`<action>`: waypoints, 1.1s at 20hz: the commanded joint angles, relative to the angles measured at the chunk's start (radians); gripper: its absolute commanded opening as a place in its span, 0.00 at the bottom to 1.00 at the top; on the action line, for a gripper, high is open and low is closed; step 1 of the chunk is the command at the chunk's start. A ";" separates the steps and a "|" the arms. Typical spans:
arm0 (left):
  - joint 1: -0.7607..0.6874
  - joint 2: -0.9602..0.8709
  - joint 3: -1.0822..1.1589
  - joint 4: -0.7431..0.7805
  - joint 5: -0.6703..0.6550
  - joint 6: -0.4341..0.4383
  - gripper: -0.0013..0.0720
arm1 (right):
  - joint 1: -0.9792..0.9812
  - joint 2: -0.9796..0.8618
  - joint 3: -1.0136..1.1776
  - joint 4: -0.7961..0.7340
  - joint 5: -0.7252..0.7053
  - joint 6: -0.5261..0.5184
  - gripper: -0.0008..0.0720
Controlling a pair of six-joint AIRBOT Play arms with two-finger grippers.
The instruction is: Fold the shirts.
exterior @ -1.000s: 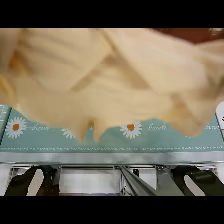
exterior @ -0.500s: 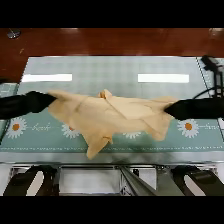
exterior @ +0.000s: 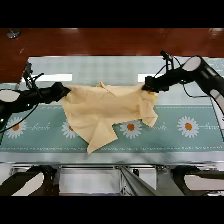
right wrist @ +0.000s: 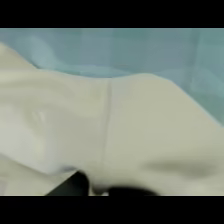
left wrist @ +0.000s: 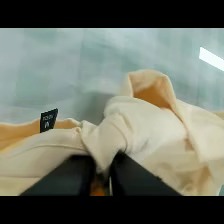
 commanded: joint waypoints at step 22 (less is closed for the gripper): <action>0.164 0.013 -0.386 -0.094 -0.261 0.067 0.97 | -0.465 0.434 -0.736 0.156 0.109 -0.226 0.87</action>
